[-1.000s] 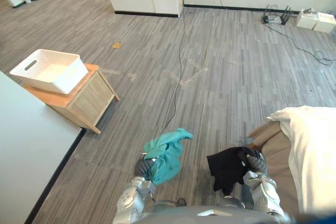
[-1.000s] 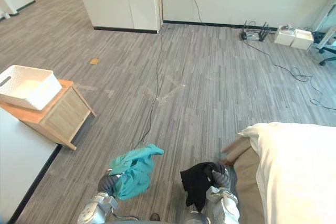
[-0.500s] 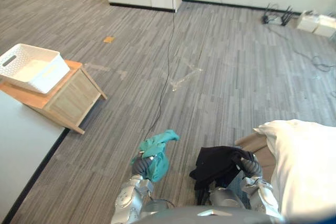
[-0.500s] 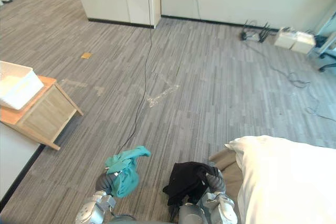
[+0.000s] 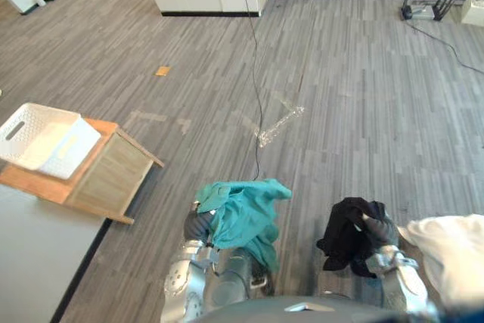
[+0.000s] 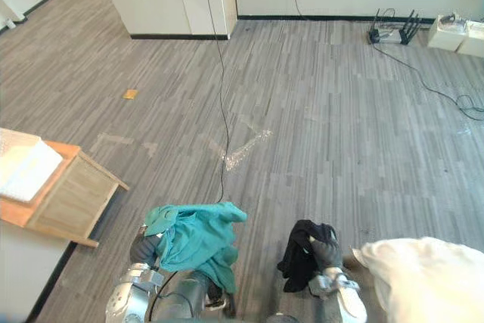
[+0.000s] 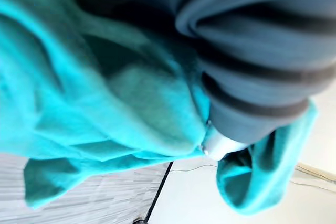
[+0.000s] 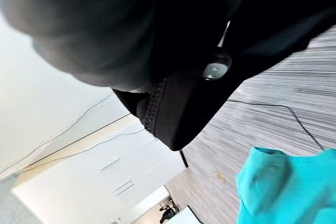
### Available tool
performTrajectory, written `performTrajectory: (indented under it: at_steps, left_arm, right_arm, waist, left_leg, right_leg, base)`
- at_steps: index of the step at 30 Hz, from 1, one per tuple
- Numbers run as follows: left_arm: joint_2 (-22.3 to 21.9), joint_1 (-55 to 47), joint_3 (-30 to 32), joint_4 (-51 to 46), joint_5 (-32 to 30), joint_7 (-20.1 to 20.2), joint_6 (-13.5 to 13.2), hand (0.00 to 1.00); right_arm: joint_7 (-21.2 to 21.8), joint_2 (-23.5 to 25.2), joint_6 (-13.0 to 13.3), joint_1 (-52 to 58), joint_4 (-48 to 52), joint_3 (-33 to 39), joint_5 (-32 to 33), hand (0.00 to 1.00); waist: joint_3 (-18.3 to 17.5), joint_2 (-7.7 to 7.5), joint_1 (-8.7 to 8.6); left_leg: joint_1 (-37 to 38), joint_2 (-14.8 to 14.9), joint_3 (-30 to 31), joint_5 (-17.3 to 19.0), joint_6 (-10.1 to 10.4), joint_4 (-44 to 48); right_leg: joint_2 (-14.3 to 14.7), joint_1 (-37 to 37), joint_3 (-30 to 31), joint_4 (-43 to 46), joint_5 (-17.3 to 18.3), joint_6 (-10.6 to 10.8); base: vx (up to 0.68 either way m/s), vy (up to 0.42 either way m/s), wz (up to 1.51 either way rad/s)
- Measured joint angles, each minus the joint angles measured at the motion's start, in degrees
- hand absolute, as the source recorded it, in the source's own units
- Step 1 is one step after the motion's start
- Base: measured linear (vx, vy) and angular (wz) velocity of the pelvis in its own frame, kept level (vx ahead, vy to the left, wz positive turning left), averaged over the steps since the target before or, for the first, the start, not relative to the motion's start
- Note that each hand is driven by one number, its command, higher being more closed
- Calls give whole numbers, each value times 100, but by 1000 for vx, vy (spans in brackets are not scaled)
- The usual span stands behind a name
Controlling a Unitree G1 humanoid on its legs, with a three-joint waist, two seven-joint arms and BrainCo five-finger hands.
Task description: Tidy the bed and pick cloth on bed and put in laundry
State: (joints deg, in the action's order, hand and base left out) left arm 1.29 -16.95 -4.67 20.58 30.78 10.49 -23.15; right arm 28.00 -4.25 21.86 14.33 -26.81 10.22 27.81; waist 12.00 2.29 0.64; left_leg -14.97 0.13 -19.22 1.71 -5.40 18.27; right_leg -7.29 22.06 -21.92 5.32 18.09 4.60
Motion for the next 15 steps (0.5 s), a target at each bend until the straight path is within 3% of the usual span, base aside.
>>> performTrajectory:
  at_steps: [1, 3, 4, 5, 7, 8, 9, 10, 11, 13, 15]
  left_arm:
    - [-6, 117, -3, 250, -1, -188, 7, 100]
    - [-82, 209, -208, 510, 2, -220, 5, 100]
    - [-103, 187, -355, 526, 14, -219, 4, 100]
    - [-109, 187, -415, 525, 23, -214, 4, 100]
    - [-86, 128, -432, 494, 76, -183, -2, 100]
    - [-79, 127, -410, 383, 76, -184, -11, 100]
    - [-32, 129, -422, 342, 59, -190, -13, 100]
    - [4, 118, -431, 312, 16, -216, -13, 100]
    - [18, 111, -445, 310, -10, -220, -13, 100]
    - [75, 78, -540, 270, -72, -283, -11, 100]
    - [171, 157, -663, 177, -114, -472, 41, 100]
  right_arm:
    - [-44, 146, 16, -11, 10, -61, -14, 100]
    - [-234, 200, 24, -135, -5, -232, -190, 100]
    - [-377, 214, 6, -226, -3, -337, -349, 100]
    - [-445, 218, -8, -238, -3, -389, -412, 100]
    - [-686, 271, -28, -416, 10, -514, -534, 100]
    - [-810, 297, -28, -550, 13, -622, -554, 100]
    - [-885, 310, -28, -571, 60, -679, -553, 100]
    - [-1005, 309, -29, -518, 83, -775, -552, 100]
    - [-1049, 309, -30, -509, 97, -825, -547, 100]
    - [-1151, 312, -37, -341, 132, -954, -537, 100]
    - [-1295, 314, -149, -303, 138, -1116, -474, 100]
  waist:
    - [-87, -155, -61]
    - [-97, -177, 21]
    - [-93, -192, 159]
    - [-96, -189, 208]
    - [-107, -171, 219]
    - [-112, -176, 227]
    - [-111, -191, 224]
    - [-118, -176, 207]
    - [-140, -148, 182]
    - [-176, -101, 116]
    - [-182, -116, -31]
  left_leg:
    - [-47, -195, 34, 123, -75, -12]
    - [-88, -318, 128, 255, -338, 54]
    - [39, -394, 144, 380, -397, 7]
    - [136, -434, 161, 437, -427, -18]
    - [535, -535, 317, 635, -564, -69]
    - [794, -588, 462, 800, -526, -215]
    - [963, -643, 552, 887, -500, -295]
    - [1375, -724, 687, 938, -455, -535]
    - [1551, -733, 759, 953, -433, -645]
    - [1992, -734, 1049, 981, -390, -919]
    - [2273, -677, 1448, 1033, -290, -1012]
  right_leg:
    - [-127, 27, -113, -23, -164, 80]
    - [-222, -83, -42, 209, -441, 251]
    - [-342, -205, 56, 630, -598, 434]
    - [-405, -252, 90, 896, -709, 480]
    - [-595, -642, 291, 2298, -1308, 586]
    - [-778, -1144, 476, 3590, -1646, 554]
    - [-975, -1563, 545, 4553, -1580, 487]
    - [-1232, -2075, 465, 5628, -1325, 141]
    - [-1310, -2277, 381, 5887, -1222, -16]
    - [-1358, -2839, 207, 6032, -908, -149]
    - [-1253, -3454, 12, 5281, -428, -158]
  base:
    - [506, 155, 33]
    - [496, 192, 41]
    - [495, 202, 25]
    - [482, 182, 33]
    - [480, 163, 50]
    - [386, 118, 46]
    - [397, 107, 43]
    - [236, 57, 40]
    - [399, 73, 50]
    - [366, 13, 62]
    - [404, -116, 95]
